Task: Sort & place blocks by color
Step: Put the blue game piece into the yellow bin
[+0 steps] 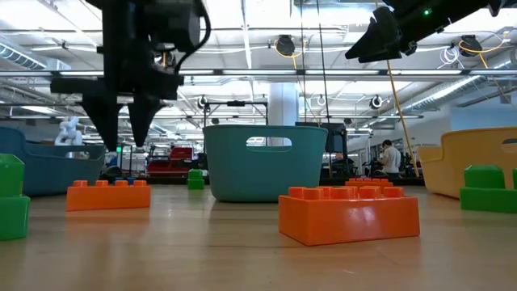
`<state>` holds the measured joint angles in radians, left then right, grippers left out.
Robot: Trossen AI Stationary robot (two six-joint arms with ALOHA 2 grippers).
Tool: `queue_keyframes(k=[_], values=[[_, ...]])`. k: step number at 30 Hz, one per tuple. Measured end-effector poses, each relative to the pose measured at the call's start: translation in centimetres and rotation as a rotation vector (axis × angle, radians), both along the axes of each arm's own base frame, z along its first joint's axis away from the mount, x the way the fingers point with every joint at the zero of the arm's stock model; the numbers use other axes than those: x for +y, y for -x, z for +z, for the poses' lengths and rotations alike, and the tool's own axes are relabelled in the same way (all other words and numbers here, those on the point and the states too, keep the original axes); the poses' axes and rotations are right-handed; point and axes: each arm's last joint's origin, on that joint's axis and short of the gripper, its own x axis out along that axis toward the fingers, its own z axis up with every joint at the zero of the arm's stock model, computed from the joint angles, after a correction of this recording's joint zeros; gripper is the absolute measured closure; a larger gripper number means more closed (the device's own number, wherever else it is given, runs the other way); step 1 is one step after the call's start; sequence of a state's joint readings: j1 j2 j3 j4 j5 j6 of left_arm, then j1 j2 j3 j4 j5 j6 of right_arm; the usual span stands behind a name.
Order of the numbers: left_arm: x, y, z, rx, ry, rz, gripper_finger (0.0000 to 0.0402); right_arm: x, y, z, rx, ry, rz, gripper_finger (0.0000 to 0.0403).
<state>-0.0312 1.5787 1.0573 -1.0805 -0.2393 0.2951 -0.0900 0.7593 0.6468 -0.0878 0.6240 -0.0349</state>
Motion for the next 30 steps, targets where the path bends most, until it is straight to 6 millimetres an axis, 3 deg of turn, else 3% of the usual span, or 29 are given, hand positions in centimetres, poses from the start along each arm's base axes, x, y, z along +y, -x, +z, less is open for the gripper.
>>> queue_keyframes(k=[16, 24, 30], values=[[-1.0, -2.0, -3.6, 0.071, 0.014, -0.150, 0.0096, 0.0, 0.0, -0.1, 0.010, 0.000, 0.001, 0.0042], [-1.1, -2.0, -3.7, 0.075, 0.069, -0.175, 0.0118, 0.0, 0.0, -0.1, 0.013, 0.001, 0.002, 0.0042], [-1.2, -1.8, -5.6, 0.123, 0.082, -0.204, 0.0148, 0.0, 0.0, -0.1, 0.017, 0.001, 0.001, 0.0042]])
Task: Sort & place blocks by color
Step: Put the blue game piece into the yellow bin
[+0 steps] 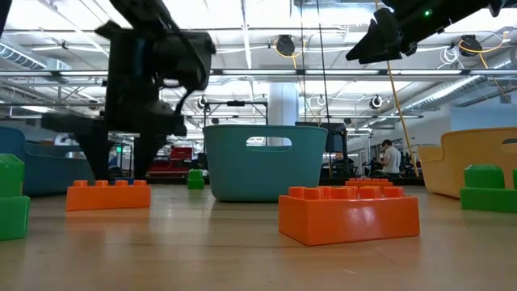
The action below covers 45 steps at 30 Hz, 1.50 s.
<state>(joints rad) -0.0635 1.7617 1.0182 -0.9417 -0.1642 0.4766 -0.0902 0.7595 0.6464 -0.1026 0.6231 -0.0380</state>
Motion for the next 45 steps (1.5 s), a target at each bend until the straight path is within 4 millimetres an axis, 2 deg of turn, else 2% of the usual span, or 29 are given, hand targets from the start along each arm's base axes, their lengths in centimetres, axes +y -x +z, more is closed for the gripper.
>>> queue_keyframes(k=[5, 10, 14, 18, 22, 24, 28, 34, 38, 41, 45], values=[[0.1, -0.3, -0.6, -0.002, -0.045, -0.010, 0.0189, 0.0, 0.0, 0.0, 0.003, 0.000, 0.000, 0.0042], [0.3, -0.4, -0.3, -0.009, -0.103, -0.022, 0.0270, 0.0, 0.0, 0.0, 0.003, 0.000, 0.000, 0.0042], [0.5, -1.1, 1.3, -0.027, -0.183, -0.009, 0.0275, 0.0, 0.0, 0.0, 0.000, 0.000, 0.000, 0.0042], [0.7, -3.1, 5.0, -0.124, -0.272, 0.030, 0.0275, 0.0, 0.0, 0.0, 0.001, 0.001, -0.001, 0.0042], [1.0, -5.4, 10.6, -0.364, -0.269, 0.088, 0.0275, 0.0, 0.0, 0.0, 0.001, 0.001, 0.000, 0.0042], [1.3, -6.5, 13.4, -0.553, -0.192, 0.137, 0.0275, 0.0, 0.0, 0.1, -0.006, 0.003, 0.000, 0.0042], [2.6, -7.9, 16.4, -0.838, 0.098, 0.216, 0.0275, 0.1, -0.2, 0.4, -0.052, -0.009, 0.044, 0.0042], [4.6, -9.3, 17.8, -1.058, 0.150, 0.276, 0.0275, 0.7, -1.4, 1.1, -0.173, -0.029, 0.314, 0.0042], [5.0, -10.2, 18.1, -1.155, 0.158, 0.285, 0.0275, 0.8, -2.3, -0.1, -0.253, 0.017, 0.375, 0.0042], [5.0, -11.0, 18.0, -1.198, 0.169, 0.292, 0.0268, 0.8, -2.7, -1.3, -0.298, 0.077, 0.385, 0.0042], [5.3, -11.7, 16.6, -1.165, 0.169, 0.312, 0.0263, 1.0, -3.2, -1.4, -0.386, 0.126, 0.478, 0.0042]])
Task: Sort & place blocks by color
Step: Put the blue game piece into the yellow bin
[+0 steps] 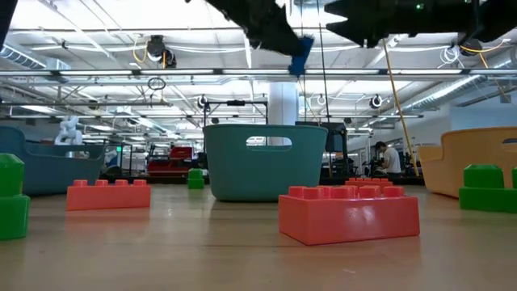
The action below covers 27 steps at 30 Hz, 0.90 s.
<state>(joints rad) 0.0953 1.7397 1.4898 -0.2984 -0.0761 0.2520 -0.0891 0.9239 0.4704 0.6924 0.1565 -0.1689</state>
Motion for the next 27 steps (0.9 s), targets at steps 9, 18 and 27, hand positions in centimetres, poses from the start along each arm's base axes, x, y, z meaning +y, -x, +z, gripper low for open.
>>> queue_keyframes(k=[9, 18, 27], values=[[1.0, -1.1, 0.4, -0.137, -0.019, 0.020, 0.0261, 0.0, -1.9, -1.5, 0.036, 0.011, 0.054, 0.0042], [0.9, -1.2, 0.5, -0.141, -0.005, 0.007, 0.0259, 0.0, -2.2, -1.6, 0.043, 0.067, 0.042, 0.0130], [0.1, -1.3, 0.4, -0.141, -0.001, -0.038, 0.0259, -0.1, -2.3, -2.1, 0.091, 0.078, 0.043, 0.0274]])
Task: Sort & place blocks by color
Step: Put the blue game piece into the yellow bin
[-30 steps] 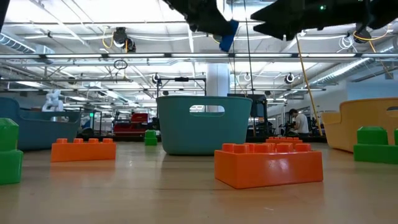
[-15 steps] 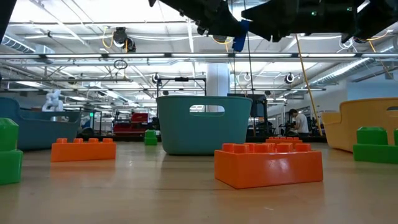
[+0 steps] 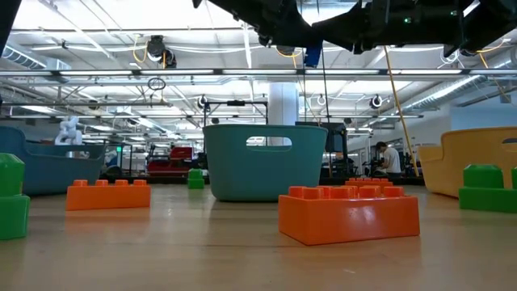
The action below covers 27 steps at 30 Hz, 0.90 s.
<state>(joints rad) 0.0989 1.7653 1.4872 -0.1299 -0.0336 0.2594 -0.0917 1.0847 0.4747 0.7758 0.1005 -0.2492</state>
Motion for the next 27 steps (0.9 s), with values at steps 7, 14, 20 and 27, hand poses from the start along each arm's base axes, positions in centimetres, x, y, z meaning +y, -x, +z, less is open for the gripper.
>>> queue_keyframes(k=[7, 14, 20, 27], values=[[-0.3, 0.0, -0.1, 0.010, -0.019, -0.009, 0.0258, 0.0, 0.0, -0.1, 0.015, 0.018, -0.003, 0.0274], [0.4, 0.7, -0.3, 0.100, -0.087, 0.087, 0.0239, -0.1, 1.1, -0.1, 0.118, 0.044, -0.101, 0.0274], [1.1, 1.8, 1.4, 0.060, -0.099, 0.158, 0.0177, -0.3, 3.3, 0.5, 0.172, 0.043, -0.218, 0.0274], [2.5, 4.4, 2.3, 0.183, -0.199, 0.390, 0.0128, -0.2, 6.3, 0.8, 0.249, -0.073, -0.280, 0.0274]])
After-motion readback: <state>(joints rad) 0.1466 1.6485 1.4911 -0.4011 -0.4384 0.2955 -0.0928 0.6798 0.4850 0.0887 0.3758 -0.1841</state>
